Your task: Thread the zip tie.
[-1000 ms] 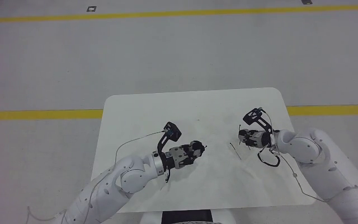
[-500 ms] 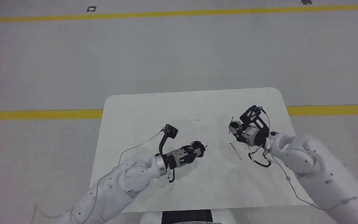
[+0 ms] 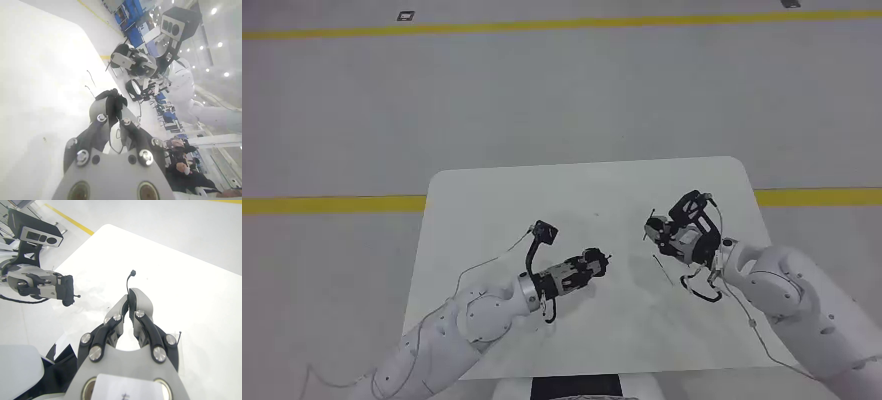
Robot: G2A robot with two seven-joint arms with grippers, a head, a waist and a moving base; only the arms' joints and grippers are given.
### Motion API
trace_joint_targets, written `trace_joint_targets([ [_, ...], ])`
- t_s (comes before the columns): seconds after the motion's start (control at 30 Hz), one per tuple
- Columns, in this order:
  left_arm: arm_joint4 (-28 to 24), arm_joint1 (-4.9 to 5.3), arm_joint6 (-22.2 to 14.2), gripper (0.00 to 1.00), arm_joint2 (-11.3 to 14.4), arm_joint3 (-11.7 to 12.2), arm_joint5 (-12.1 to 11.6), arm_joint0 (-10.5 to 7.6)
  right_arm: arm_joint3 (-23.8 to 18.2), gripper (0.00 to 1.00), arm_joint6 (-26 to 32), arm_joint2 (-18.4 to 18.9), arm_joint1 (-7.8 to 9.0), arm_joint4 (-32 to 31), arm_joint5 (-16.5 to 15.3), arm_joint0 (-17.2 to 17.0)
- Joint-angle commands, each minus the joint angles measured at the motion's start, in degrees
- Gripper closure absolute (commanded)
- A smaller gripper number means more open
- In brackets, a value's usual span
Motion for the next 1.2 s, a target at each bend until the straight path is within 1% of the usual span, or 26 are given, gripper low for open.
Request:
trace_joint_targets([
  [0.0,-1.55,-0.14,1.2,1.0,-0.2,0.09,0.61,0.5,-0.06,1.0,-3.48,-0.12,-0.24,-1.8,0.05,-0.44],
  [0.13,-3.19,-0.3,3.03,1.0,-0.8,0.93,1.0,1.36,-0.5,1.0,-10.95,-0.37,-0.79,-4.58,-0.01,-1.76],
  [0.2,-4.79,-0.41,4.01,1.0,-1.22,1.52,0.73,1.7,-0.53,1.0,-15.16,-0.43,-1.08,-6.57,0.37,-2.27],
  [0.27,-5.92,-0.54,4.91,1.0,-1.6,2.0,0.63,1.94,-0.29,1.0,-19.36,-1.26,-1.46,-9.66,0.96,-3.16],
  [0.37,-8.56,-0.76,5.53,1.0,-1.98,2.42,-0.07,2.31,0.84,1.0,-23.75,-3.08,-2.11,-12.2,0.5,-3.17],
  [0.43,-9.84,-0.85,5.6,1.0,-2.36,2.53,-0.33,2.45,1.46,1.0,-24.53,-3.77,-2.36,-12.96,0.26,-2.9],
  [0.47,-9.48,-0.83,5.02,1.0,-2.48,2.46,-0.5,2.29,1.46,1.0,-24.53,-3.77,-2.36,-12.96,0.26,-2.9],
  [0.73,-9.72,-0.86,5.25,1.0,-2.51,2.43,-0.45,2.35,1.46,1.0,-24.53,-3.77,-2.36,-12.96,0.26,-2.9],
  [0.77,-11.18,-1.0,5.73,1.0,-2.42,2.23,-0.52,2.71,1.41,1.0,-24.75,-3.8,-2.41,-13.05,0.24,-2.88],
  [0.8,-12.43,-1.12,5.4,1.0,-2.31,2.25,-1.05,2.81,1.16,1.0,-26.47,-4.14,-2.62,-12.42,-0.01,-3.01],
  [0.87,-14.04,-1.39,6.05,1.0,-2.04,2.65,-1.37,3.18,0.82,1.0,-29.37,-5.34,-2.81,-12.0,-0.01,-3.21],
  [0.93,-15.54,-1.77,6.25,1.0,-1.58,2.83,-1.37,3.13,0.79,1.0,-32.22,-7.11,-2.86,-12.01,-0.01,-3.07],
  [1.07,-16.76,-2.44,6.1,1.0,-0.76,3.18,-1.37,2.82,1.51,1.0,-35.37,-10.51,-2.6,-11.25,-0.01,-1.71],
  [1.17,-17.29,-2.97,6.48,1.0,-0.26,3.26,-1.37,2.66,2.64,1.0,-36.3,-12.79,-2.24,-10.93,-0.01,-0.16],
])
